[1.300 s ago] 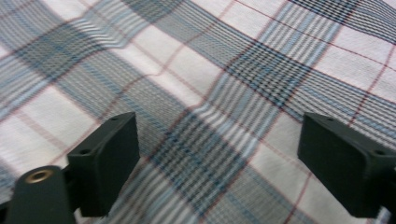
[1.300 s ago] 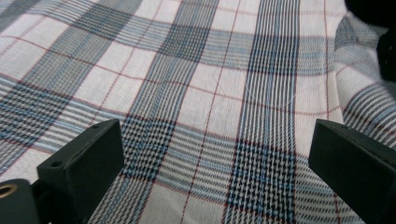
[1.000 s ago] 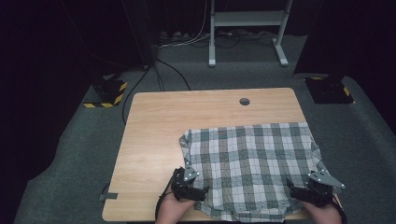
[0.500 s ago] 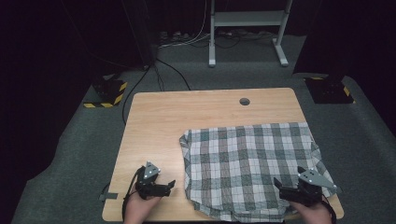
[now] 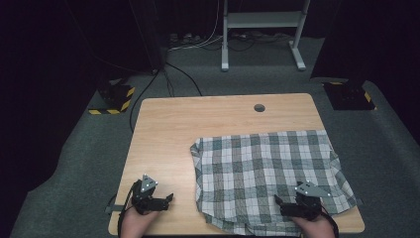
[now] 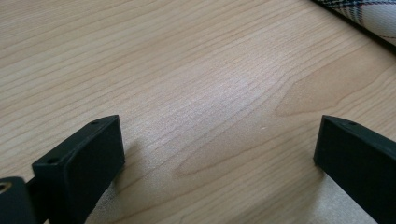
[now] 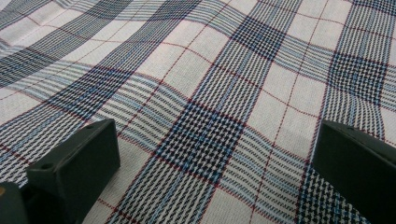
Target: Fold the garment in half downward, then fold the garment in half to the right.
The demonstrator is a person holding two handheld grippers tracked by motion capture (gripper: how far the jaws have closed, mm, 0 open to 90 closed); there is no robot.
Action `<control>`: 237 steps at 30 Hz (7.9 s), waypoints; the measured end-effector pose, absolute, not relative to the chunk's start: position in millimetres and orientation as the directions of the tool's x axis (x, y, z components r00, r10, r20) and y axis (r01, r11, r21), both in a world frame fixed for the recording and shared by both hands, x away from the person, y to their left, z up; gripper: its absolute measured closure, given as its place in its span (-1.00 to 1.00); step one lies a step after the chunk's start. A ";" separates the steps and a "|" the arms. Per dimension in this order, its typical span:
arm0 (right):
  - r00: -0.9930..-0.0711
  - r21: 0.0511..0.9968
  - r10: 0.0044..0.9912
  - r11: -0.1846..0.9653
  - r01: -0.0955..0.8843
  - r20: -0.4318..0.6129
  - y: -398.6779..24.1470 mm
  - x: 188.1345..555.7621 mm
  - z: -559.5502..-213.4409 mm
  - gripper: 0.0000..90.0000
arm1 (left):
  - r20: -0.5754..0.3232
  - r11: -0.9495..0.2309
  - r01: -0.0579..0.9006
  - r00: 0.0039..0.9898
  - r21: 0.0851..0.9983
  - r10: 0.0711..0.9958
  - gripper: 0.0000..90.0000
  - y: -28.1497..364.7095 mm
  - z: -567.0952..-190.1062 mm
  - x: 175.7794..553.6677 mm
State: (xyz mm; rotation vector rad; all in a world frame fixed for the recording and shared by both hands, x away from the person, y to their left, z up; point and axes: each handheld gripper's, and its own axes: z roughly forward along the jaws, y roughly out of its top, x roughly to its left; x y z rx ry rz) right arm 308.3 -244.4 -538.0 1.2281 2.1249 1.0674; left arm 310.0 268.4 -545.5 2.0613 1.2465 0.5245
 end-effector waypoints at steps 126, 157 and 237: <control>-0.630 0.877 0.776 0.313 0.365 -0.015 -149.3 266.5 -499.8 -0.98 | -0.145 -0.194 0.608 0.462 0.770 0.875 -0.17 163.5 -541.1 482.0; -0.730 0.830 0.683 0.400 0.390 0.014 -46.9 258.2 -512.7 -0.88 | -0.145 -0.198 0.607 0.468 0.769 0.872 -0.19 163.7 -541.1 479.8; -0.756 0.833 0.646 0.472 0.288 -0.104 -31.2 255.8 -517.6 0.87 | -0.292 -0.052 0.657 0.402 0.752 0.868 0.87 165.3 -517.1 482.3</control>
